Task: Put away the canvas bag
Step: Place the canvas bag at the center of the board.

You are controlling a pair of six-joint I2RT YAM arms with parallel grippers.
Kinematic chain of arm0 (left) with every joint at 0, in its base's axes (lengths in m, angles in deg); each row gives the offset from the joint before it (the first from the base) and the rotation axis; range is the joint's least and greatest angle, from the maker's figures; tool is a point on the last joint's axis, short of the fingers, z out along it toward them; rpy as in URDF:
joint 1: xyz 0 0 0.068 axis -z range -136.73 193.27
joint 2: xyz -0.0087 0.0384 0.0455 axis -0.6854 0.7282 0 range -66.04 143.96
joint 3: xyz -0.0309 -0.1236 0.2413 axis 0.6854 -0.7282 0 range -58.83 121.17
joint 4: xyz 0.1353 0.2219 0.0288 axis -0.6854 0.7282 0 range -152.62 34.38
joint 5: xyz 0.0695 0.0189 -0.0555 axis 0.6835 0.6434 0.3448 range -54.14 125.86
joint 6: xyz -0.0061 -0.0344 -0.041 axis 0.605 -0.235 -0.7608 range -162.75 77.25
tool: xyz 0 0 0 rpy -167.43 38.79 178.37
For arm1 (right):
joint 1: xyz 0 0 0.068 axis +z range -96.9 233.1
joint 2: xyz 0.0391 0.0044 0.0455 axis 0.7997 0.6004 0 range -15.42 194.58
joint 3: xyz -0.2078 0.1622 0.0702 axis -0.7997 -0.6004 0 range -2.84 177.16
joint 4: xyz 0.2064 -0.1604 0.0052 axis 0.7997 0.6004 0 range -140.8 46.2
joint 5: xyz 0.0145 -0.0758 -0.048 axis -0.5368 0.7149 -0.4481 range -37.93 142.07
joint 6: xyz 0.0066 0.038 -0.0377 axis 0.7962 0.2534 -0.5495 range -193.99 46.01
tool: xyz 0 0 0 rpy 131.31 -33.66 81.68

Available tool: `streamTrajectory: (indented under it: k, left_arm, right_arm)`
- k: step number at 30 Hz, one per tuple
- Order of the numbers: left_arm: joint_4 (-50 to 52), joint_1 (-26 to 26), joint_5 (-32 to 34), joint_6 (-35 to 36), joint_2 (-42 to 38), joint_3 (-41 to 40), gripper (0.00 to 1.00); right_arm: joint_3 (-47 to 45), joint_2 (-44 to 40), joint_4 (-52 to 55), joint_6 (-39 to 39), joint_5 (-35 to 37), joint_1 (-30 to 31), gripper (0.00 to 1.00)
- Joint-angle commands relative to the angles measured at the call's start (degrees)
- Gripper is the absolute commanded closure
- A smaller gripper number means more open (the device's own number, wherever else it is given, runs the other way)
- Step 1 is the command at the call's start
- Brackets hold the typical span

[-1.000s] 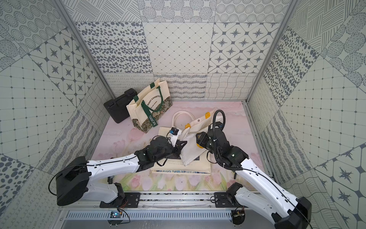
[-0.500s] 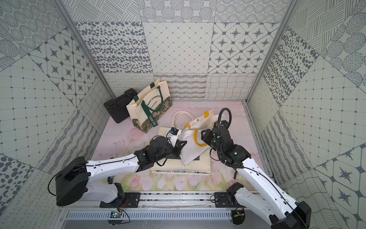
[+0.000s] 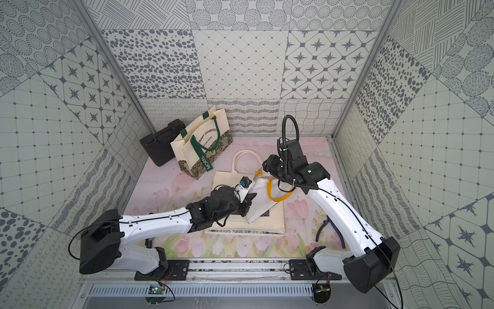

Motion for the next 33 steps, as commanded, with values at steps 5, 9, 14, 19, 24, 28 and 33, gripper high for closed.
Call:
streamTrajectory:
  k: [5,9,14,19,24,28,33]
  left_arm:
    - [6.8,2.4,13.0,13.4,1.7,2.4,1.0]
    - [6.4,3.2,15.7,15.6,2.1,2.3,1.0]
    - [4.7,5.1,21.3,21.4,3.2,2.4,1.0]
    - [1.9,6.5,25.6,26.0,4.8,2.4,1.0]
    - [0.3,6.7,26.7,26.7,5.2,2.1,1.0]
    - [-0.7,6.7,26.4,25.7,4.7,1.7,1.0]
    - [-0.8,6.6,25.1,23.8,3.8,1.2,1.0]
  right_arm:
    - [11.7,7.2,13.4,-8.2,1.0,-1.8,0.44]
    - [14.3,11.2,15.4,-9.1,-1.7,-2.9,0.45]
    - [19.7,16.5,19.7,-11.7,-1.6,-2.9,0.47]
    - [21.8,17.3,20.9,-12.7,0.4,-3.1,0.5]
    - [20.9,15.9,20.5,-13.1,-1.0,-3.4,0.61]
    - [18.5,13.9,20.4,-14.3,-1.4,-3.3,0.76]
    - [15.0,10.8,20.1,-14.9,-1.7,-4.3,1.0]
